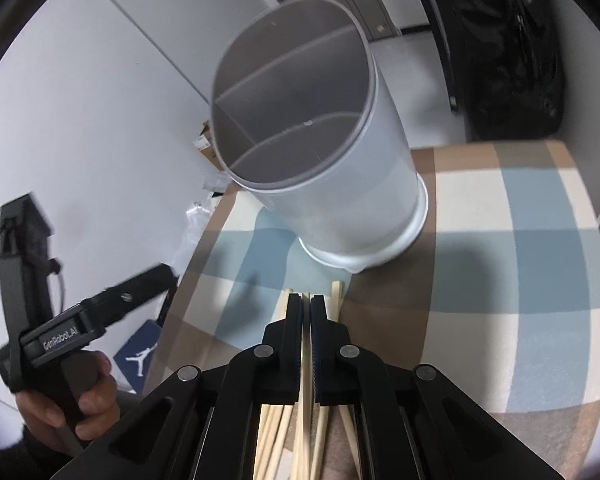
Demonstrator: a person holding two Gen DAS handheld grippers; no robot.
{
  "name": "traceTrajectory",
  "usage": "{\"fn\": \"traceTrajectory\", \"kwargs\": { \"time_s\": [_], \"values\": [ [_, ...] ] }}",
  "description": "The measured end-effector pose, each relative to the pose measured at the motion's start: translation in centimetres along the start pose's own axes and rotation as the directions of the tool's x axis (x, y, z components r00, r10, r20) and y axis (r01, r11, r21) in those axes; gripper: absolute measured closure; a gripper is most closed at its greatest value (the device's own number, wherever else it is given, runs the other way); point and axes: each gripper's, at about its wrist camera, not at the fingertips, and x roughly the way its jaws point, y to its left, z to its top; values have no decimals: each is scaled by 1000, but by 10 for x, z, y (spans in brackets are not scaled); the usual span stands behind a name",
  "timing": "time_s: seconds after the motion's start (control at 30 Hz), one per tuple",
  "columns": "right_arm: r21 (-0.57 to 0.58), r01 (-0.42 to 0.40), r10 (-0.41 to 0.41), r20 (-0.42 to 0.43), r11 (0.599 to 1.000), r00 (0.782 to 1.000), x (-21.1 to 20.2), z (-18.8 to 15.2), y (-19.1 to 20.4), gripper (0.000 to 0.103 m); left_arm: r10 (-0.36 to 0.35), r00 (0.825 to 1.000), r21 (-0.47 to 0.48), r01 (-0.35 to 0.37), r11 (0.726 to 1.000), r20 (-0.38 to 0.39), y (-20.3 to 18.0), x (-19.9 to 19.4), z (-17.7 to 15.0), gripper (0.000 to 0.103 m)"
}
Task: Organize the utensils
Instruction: 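Lift the chopstick with the right gripper while the left gripper grasps another chopstick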
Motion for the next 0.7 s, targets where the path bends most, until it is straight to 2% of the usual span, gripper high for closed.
{"fn": "traceTrajectory", "kwargs": {
  "time_s": [0.07,0.2,0.27,0.4,0.47,0.63,0.7],
  "values": [
    [-11,15,-15,-5,1000,1000,-5,1,-1,100,-1,1000,4,1,1000,-31,-5,8,-2,1],
    [22,5,-5,12,1000,1000,-13,1,-5,100,5,999,28,-5,1000,-33,-14,7,-3,1],
    [36,-6,4,53,999,999,-28,3,-7,100,13,999,46,-12,999,-29,-20,7,-4,1],
    [38,1,-6,151,999,988,-58,7,-10,100,-11,998,88,17,996,-66,-35,13,-7,12],
    [46,8,-16,194,999,981,-72,9,-13,100,-15,997,114,24,993,-78,-45,19,-10,14],
    [53,18,-32,259,998,965,-107,9,-18,100,3,995,183,16,983,-104,-68,29,-15,15],
    [42,27,-38,284,999,958,-118,8,-19,100,31,993,198,-8,980,-114,-73,36,-15,15]
  ]
}}
